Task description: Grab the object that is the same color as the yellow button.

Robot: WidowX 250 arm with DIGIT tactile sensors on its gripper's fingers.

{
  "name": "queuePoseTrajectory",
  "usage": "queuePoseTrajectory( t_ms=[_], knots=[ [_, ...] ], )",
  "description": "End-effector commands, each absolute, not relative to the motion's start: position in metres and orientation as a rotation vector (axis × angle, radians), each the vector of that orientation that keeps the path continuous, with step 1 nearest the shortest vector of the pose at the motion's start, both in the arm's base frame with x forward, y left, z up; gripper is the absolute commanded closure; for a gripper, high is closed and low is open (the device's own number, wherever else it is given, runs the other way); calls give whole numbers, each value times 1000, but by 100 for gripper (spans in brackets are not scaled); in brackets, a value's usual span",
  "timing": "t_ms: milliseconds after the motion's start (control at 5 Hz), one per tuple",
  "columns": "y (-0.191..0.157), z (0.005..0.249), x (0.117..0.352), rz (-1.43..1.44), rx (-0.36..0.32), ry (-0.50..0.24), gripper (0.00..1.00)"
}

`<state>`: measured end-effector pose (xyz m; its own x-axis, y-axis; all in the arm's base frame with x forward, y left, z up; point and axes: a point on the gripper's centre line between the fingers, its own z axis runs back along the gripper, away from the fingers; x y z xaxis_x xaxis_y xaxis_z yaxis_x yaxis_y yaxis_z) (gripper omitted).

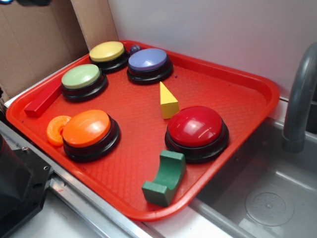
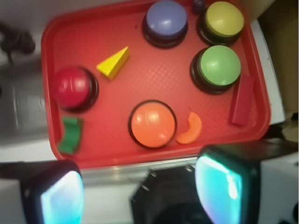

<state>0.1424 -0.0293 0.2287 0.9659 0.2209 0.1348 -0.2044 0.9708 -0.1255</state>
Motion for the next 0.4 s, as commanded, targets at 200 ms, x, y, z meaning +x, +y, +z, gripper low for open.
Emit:
queuePoseTrajectory(
  t_ms=[200],
  knots=[
    [-47, 165, 231, 770, -130, -290, 0]
  ],
)
